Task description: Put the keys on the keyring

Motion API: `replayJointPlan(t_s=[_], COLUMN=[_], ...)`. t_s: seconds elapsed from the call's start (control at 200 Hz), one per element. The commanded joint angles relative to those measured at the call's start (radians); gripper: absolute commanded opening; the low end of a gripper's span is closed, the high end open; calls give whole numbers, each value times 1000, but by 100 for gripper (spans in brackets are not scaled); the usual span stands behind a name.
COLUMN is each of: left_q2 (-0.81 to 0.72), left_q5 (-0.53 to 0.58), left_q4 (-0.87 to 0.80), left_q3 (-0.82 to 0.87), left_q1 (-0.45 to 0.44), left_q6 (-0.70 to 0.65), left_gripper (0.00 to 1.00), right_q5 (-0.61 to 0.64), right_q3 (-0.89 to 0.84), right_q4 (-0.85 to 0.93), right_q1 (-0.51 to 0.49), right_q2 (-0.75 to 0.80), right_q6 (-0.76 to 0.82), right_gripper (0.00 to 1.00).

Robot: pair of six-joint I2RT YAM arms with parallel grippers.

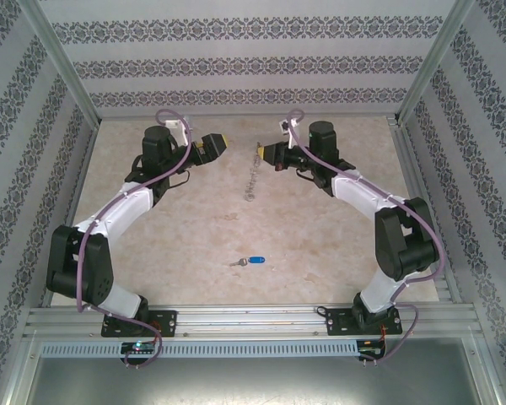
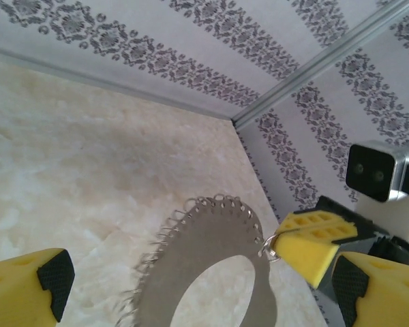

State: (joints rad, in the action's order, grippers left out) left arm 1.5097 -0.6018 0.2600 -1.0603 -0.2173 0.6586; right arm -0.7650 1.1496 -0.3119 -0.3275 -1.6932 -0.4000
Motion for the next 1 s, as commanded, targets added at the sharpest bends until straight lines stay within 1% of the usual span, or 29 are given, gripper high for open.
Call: replayJointPlan(t_s=[0.0, 0.1, 0.15, 0.265, 0.36, 0.42, 0.53, 0.59, 0.635, 0.68, 0.709, 0.734, 0.774, 0.799, 0.824, 0.859, 0.879, 0.894, 0.909, 0.954, 0.994], left_q2=[23, 59, 79, 129, 160, 174, 187, 191, 195, 193, 192, 189, 186, 184, 182, 178, 176, 174, 174, 170, 166], left_q5=[-67, -113, -138, -201, -247, -264, -273, -284, -289, -289, -283, -277, -266, -258, -247, -230, -220, -215, -213, -208, -203], left_q4=[125, 195, 238, 333, 410, 438, 441, 453, 471, 486, 487, 485, 475, 469, 463, 455, 454, 454, 452, 443, 423], left_q3=[-3, -4, -5, -15, -21, -30, -47, -49, -45, -36, -31, -28, -23, -17, -10, 2, 9, 14, 20, 32, 37], left_q1=[-22, -25, -29, -31, -33, -34, -36, -36, -36, -36, -37, -36, -36, -37, -37, -36, -36, -37, -37, -36, -36], left_q6=[21, 52, 71, 132, 187, 209, 212, 217, 227, 232, 230, 228, 223, 218, 215, 212, 210, 209, 207, 197, 182], left_gripper=[96, 91, 88, 77, 68, 67, 67, 67, 67, 67, 67, 67, 67, 67, 67, 67, 68, 69, 69, 70, 71], right_q5=[-115, -100, -88, -34, 63, 118, 117, 132, 189, 259, 271, 250, 199, 239, 312, 455, 492, 488, 459, 319, 262], right_q3=[-8, -49, -78, -145, -207, -224, -206, -195, -186, -163, -152, -164, -195, -196, -173, -109, -78, -72, -76, -108, -121], right_q4=[-116, -159, -210, -332, -426, -466, -478, -464, -438, -344, -308, -321, -411, -416, -339, -104, -8, 16, 9, -72, -112], right_q1=[0, -2, -7, -31, -65, -95, -125, -134, -138, -139, -139, -138, -131, -130, -136, -152, -162, -164, -163, -143, -131], right_q2=[63, 91, 103, 116, 128, 128, 115, 113, 109, 104, 105, 108, 109, 109, 115, 126, 127, 124, 123, 121, 121], right_q6=[-59, -61, -64, -54, -18, 6, 5, 8, 21, 31, 38, 34, -7, -26, -13, 57, 100, 116, 120, 77, 41], right_gripper=[0, 0, 0, 0, 0, 0, 0, 0, 0, 0, 0, 0, 0, 0, 0, 0, 0, 0, 0, 0, 0])
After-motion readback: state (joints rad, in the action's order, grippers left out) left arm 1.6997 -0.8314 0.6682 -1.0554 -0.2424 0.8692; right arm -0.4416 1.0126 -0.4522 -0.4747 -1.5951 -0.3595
